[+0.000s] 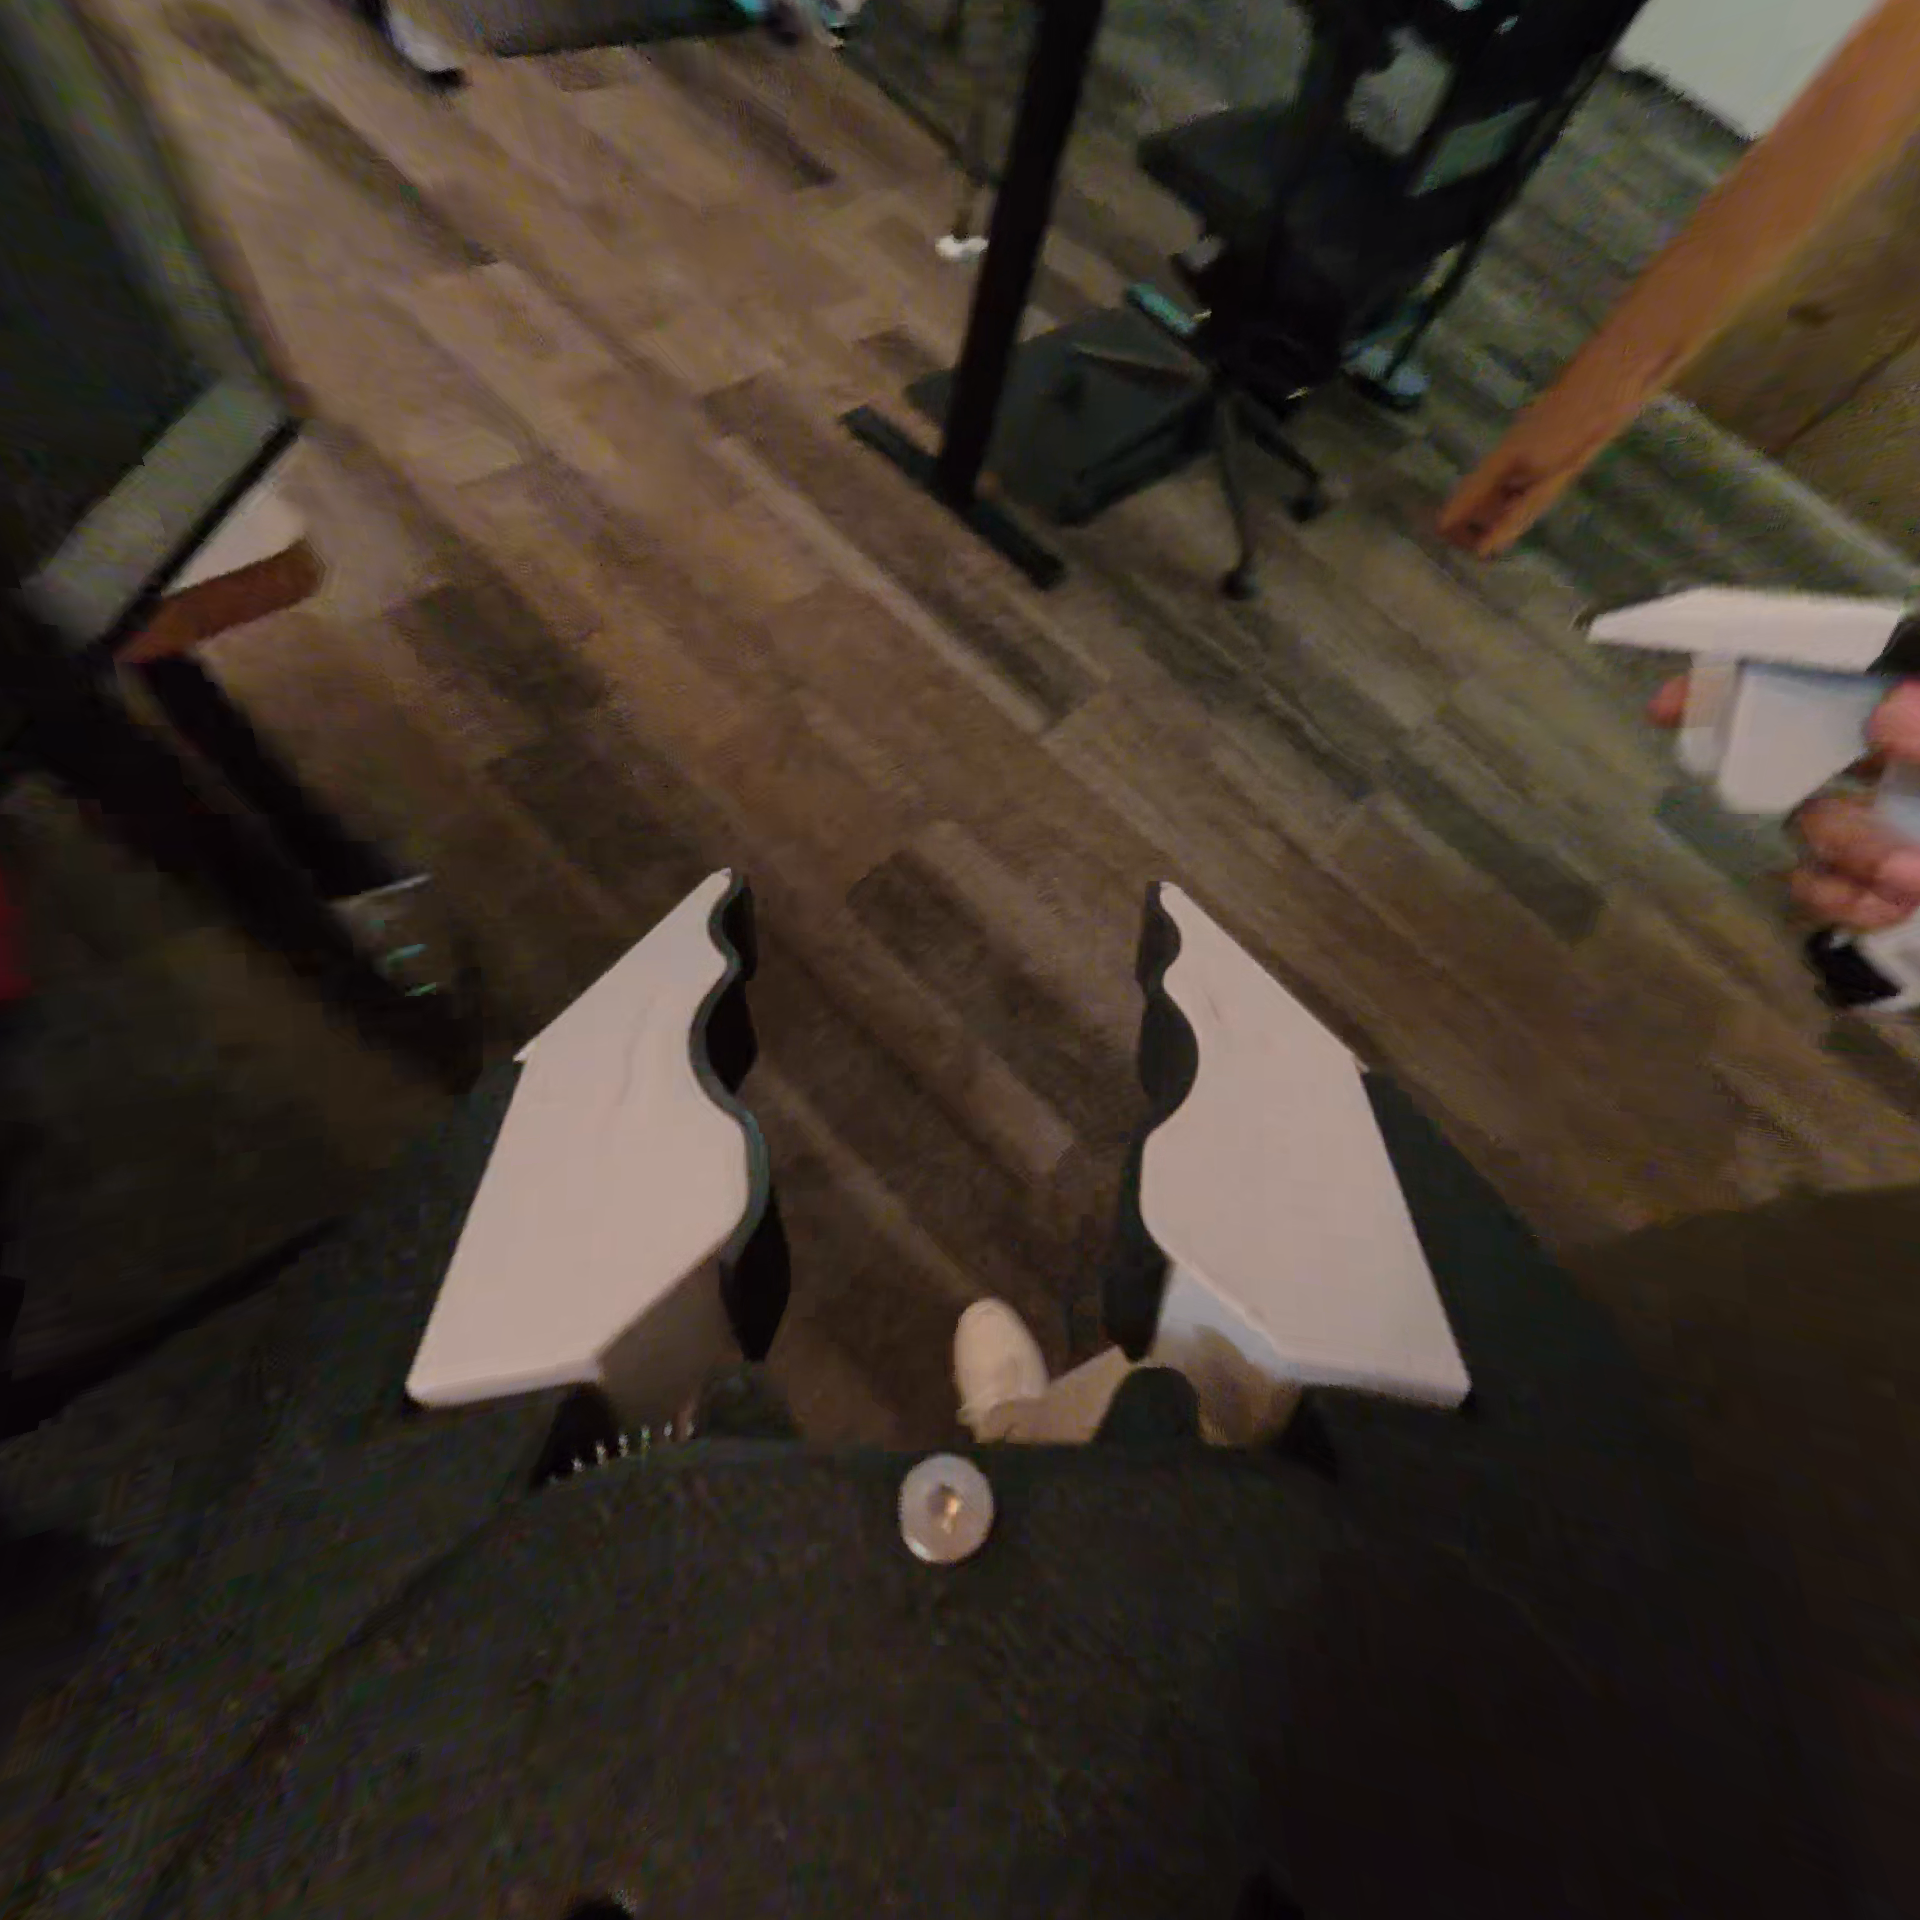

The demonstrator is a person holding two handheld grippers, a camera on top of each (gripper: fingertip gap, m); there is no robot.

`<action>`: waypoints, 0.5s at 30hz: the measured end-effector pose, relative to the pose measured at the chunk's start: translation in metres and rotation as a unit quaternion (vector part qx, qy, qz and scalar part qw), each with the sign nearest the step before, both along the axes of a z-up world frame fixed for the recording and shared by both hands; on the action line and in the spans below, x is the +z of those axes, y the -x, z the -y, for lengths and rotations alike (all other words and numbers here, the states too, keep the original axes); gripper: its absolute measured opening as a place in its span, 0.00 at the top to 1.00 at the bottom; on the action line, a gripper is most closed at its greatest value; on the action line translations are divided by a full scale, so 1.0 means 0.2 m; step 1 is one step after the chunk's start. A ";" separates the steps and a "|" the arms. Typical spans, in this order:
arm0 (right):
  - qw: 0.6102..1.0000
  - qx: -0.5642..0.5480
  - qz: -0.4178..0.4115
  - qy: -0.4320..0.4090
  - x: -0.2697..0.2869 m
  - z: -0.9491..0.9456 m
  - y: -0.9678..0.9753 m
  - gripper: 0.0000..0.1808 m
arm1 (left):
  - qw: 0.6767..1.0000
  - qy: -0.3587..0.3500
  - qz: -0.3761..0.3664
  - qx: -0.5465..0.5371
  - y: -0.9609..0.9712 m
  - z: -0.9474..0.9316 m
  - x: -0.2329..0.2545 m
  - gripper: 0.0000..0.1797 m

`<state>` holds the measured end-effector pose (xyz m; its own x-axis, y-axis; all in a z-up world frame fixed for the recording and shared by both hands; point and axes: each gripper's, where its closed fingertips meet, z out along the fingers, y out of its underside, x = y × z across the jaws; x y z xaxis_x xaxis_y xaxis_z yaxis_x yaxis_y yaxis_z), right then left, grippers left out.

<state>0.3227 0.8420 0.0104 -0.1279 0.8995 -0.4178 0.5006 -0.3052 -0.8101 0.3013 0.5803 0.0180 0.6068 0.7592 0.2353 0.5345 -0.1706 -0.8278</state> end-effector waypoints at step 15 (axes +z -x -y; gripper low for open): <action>0.995 -0.085 0.010 0.059 -0.11 -0.73 0.67 0.66 | 0.998 -0.003 0.057 -0.012 1.06 -0.92 -0.20 0.61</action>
